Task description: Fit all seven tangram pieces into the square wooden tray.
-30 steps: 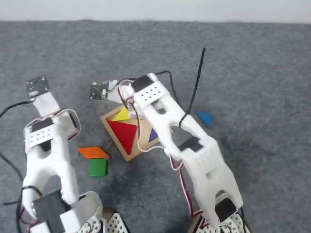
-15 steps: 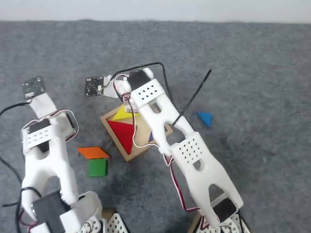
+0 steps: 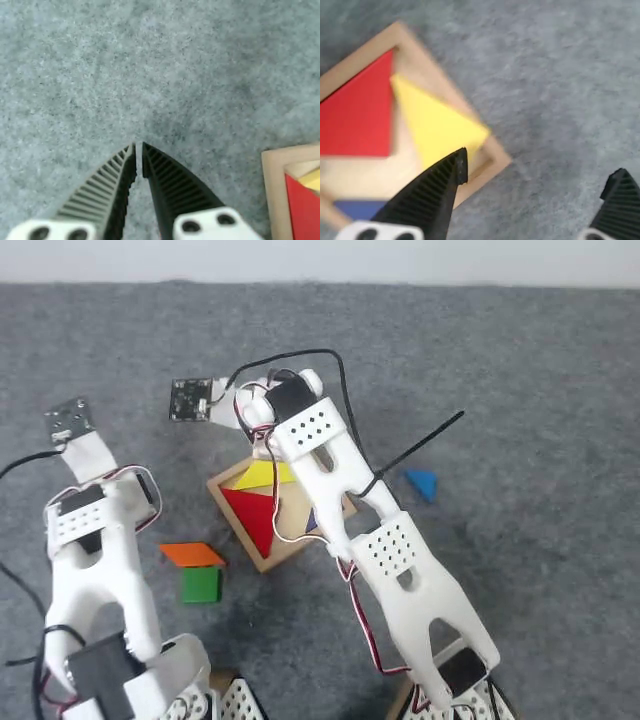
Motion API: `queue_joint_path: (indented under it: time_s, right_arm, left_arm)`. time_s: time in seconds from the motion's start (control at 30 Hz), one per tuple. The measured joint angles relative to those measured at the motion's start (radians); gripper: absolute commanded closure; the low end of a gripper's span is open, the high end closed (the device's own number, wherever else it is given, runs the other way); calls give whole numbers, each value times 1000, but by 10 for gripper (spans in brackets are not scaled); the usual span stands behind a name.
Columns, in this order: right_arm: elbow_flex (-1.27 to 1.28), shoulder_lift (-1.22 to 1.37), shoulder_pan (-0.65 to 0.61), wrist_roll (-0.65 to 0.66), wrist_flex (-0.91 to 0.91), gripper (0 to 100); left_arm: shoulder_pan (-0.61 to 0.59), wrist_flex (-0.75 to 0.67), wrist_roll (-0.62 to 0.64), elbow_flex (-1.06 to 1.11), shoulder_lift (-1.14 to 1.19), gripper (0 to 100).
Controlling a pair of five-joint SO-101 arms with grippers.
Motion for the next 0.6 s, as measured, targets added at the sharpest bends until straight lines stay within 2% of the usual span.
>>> queue_joint_path:
  time_s: [0.17,0.6]
  right_arm:
    - [-2,60,-31,81,43,582]
    - [-2,144,-35,121,14,582]
  left_arm:
    - [0,0,-5,0,0,976]
    - [0,-6,-5,0,0,976]
